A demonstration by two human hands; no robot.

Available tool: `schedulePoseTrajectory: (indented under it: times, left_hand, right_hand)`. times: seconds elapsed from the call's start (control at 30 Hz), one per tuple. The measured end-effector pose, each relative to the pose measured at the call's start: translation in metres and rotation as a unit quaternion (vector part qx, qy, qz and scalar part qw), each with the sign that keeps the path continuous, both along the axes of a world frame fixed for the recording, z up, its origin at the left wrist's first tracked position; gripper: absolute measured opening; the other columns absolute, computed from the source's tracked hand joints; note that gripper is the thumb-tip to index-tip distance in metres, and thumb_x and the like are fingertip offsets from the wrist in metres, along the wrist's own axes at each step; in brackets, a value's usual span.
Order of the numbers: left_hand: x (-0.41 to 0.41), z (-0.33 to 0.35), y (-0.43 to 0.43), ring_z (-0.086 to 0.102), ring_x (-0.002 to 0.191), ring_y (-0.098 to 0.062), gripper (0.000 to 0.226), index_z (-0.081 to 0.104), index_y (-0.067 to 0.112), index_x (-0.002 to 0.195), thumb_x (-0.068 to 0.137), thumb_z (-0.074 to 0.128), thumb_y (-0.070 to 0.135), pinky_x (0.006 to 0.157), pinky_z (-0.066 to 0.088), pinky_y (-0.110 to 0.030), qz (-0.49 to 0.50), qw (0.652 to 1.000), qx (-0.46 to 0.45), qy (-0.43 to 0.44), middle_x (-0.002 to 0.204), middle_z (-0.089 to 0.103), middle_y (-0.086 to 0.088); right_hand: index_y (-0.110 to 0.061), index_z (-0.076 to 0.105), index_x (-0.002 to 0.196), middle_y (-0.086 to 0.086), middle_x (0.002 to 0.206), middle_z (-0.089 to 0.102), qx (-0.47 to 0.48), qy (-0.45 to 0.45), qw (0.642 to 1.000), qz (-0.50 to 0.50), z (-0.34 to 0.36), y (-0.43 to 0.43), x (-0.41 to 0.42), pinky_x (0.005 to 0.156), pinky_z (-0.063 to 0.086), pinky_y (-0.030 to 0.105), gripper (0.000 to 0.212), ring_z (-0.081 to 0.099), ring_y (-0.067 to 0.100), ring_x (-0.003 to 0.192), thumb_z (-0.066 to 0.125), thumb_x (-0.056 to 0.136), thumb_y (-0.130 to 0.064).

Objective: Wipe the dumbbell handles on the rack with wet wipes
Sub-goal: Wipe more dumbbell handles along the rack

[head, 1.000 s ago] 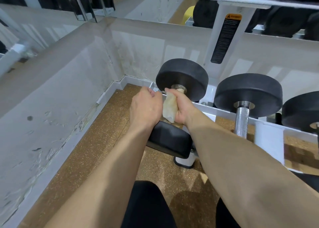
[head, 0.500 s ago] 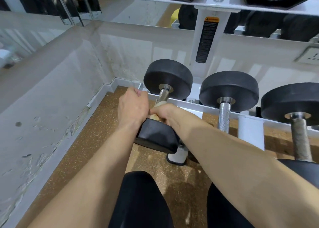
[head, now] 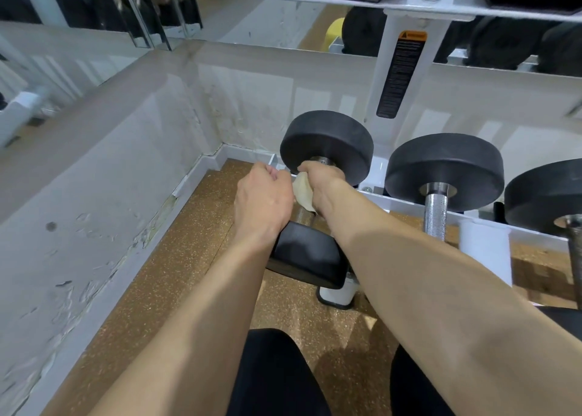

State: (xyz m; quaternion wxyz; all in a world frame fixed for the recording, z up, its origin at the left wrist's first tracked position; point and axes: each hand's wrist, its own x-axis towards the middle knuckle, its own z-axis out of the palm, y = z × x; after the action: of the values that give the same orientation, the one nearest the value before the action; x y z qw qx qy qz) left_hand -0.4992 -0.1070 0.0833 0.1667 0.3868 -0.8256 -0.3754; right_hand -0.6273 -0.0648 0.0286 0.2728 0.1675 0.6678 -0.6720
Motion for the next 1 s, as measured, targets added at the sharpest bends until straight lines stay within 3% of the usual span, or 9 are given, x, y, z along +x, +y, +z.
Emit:
schedulePoseTrajectory:
  times: [0.13,0.3,0.37,0.47,0.57,0.67,0.77,0.87,1.0]
  left_hand:
    - [0.001,0.001,0.001,0.057,0.092,-0.026,0.023,0.061,0.021,0.099,0.093,0.043,0.034,0.078,0.043,-0.037,0.001,1.0,0.001,-0.005,0.1,0.064,0.0]
    - [0.0,0.003,0.002,0.058,0.095,-0.028,0.025,0.062,0.019,0.099,0.092,0.044,0.035,0.083,0.047,-0.04,-0.001,1.0,0.002,-0.007,0.101,0.065,-0.003]
    - [0.0,0.004,0.003,0.058,0.094,-0.028,0.024,0.062,0.019,0.097,0.092,0.044,0.034,0.083,0.047,-0.039,0.002,1.0,0.001,-0.007,0.1,0.066,-0.003]
    - [0.0,0.006,0.003,0.057,0.093,-0.029,0.021,0.061,0.02,0.096,0.092,0.045,0.034,0.082,0.046,-0.039,-0.002,1.0,0.005,-0.013,0.099,0.065,-0.003]
    - [0.001,0.007,0.004,0.057,0.092,-0.028,0.021,0.061,0.021,0.097,0.092,0.046,0.035,0.079,0.043,-0.037,-0.004,1.0,0.005,-0.015,0.099,0.065,-0.003]
    - [0.002,0.008,0.004,0.056,0.091,-0.028,0.021,0.061,0.021,0.097,0.093,0.047,0.035,0.078,0.04,-0.035,-0.002,1.0,0.007,-0.018,0.1,0.065,-0.004]
    - [0.002,0.006,0.003,0.058,0.092,-0.028,0.02,0.062,0.021,0.096,0.093,0.047,0.034,0.08,0.045,-0.037,-0.001,1.0,0.011,-0.017,0.1,0.065,-0.004]
    - [0.002,0.004,0.001,0.059,0.093,-0.028,0.023,0.061,0.021,0.098,0.091,0.044,0.034,0.083,0.049,-0.039,-0.005,1.0,0.015,-0.013,0.1,0.065,-0.003]
    - [0.002,0.005,0.0,0.058,0.091,-0.027,0.023,0.06,0.022,0.1,0.092,0.043,0.035,0.078,0.046,-0.036,-0.008,1.0,0.018,-0.021,0.101,0.064,-0.003]
  right_hand:
    - [-0.006,0.065,0.111,0.014,0.087,0.071,-0.134,-0.047,0.989,0.052,-0.005,0.016,0.01,0.066,0.059,0.036,0.041,0.069,0.03,0.072,0.081,0.079,-0.025]
    - [-0.006,0.065,0.113,0.011,0.085,0.061,-0.185,-0.101,0.962,0.176,-0.016,0.024,0.024,0.08,0.049,0.038,0.057,0.058,0.026,0.075,0.087,0.066,-0.03]
    - [-0.012,0.062,0.112,0.01,0.084,0.059,-0.16,-0.109,0.96,0.204,-0.017,0.028,0.032,0.075,0.048,0.037,0.05,0.058,0.025,0.074,0.084,0.07,-0.026]
    - [-0.009,0.066,0.108,0.016,0.093,0.066,-0.075,-0.082,0.961,0.253,-0.007,0.038,0.045,0.092,0.052,0.045,0.026,0.064,0.032,0.094,0.075,0.084,-0.017]
    - [-0.008,0.067,0.093,0.017,0.096,0.069,0.031,-0.031,0.953,0.299,-0.002,0.04,0.046,0.089,0.056,0.046,0.026,0.068,0.033,0.095,0.084,0.074,-0.017]
    - [-0.012,0.063,0.079,0.02,0.094,0.075,0.079,0.0,0.961,0.264,0.001,0.032,0.046,0.081,0.061,0.048,0.036,0.07,0.029,0.08,0.087,0.054,-0.018]
    - [-0.01,0.059,0.084,0.005,0.059,0.06,0.047,-0.014,0.981,0.186,0.021,0.032,0.044,0.05,0.052,0.027,0.021,0.056,0.015,0.048,0.08,0.079,-0.008]
    - [-0.007,0.057,0.117,0.002,0.071,0.051,0.021,-0.009,0.995,0.1,0.035,0.028,0.031,0.056,0.049,0.033,0.043,0.049,0.008,0.062,0.082,0.082,-0.014]
    - [-0.009,0.056,0.117,0.006,0.082,0.062,-0.008,-0.011,0.999,0.04,0.033,0.023,0.024,0.051,0.044,0.029,0.049,0.06,0.019,0.065,0.085,0.079,-0.016]
